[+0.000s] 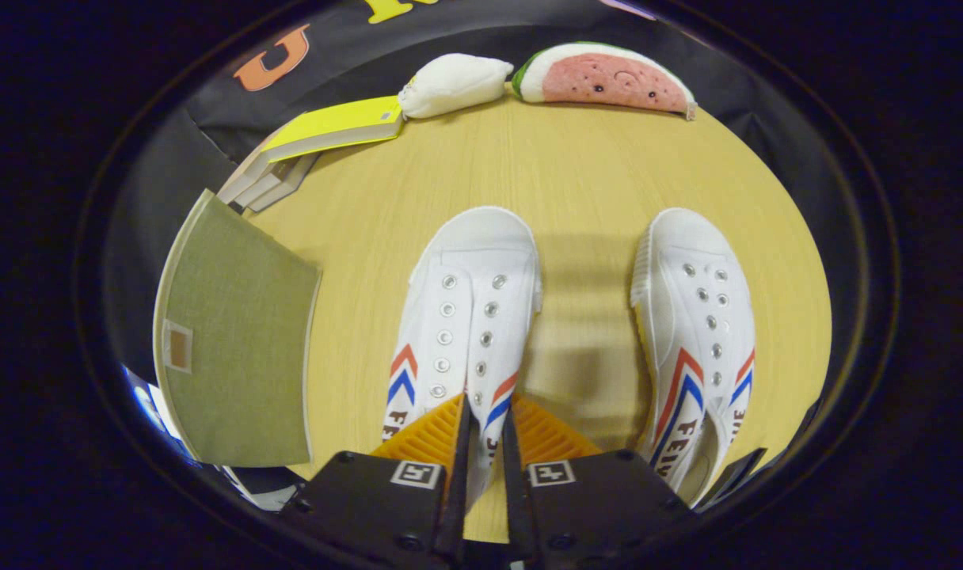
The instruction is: Open the storage box then place both shoes into the box .Put the left shoe in first, then the right shoe, with the right side of both shoes facing outward in a uniform manner.
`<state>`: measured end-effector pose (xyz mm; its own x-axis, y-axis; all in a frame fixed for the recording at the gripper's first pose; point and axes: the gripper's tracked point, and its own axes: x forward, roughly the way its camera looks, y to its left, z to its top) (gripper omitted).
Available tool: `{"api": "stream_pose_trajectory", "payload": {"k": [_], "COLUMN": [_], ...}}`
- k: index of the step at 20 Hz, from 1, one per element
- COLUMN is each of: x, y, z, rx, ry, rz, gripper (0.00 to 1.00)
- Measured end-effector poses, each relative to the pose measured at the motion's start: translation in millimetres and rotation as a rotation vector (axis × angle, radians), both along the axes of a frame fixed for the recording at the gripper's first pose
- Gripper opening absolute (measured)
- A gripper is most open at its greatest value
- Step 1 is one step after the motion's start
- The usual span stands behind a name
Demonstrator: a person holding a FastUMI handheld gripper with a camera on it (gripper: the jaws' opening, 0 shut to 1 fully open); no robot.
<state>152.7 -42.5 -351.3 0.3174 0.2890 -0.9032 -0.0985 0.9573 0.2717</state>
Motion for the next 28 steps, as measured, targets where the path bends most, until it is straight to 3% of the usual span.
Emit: {"api": "stream_pose_trajectory", "payload": {"k": [2, 4, 11, 21, 28], "x": [0, -3, -32, -76, -93], "y": [1, -1, 10, 36, 111], "z": [2, 5, 54, 194, 263], "rx": [0.029, 0.05, 0.103, 0.157, 0.185], "ry": [0.012, 0.022, -0.02, -0.189, -0.273], "rz": [-0.029, -0.037, -0.111, -0.185, -0.112], "gripper": [0.13, 0.06, 0.06, 0.06, 0.06]}}
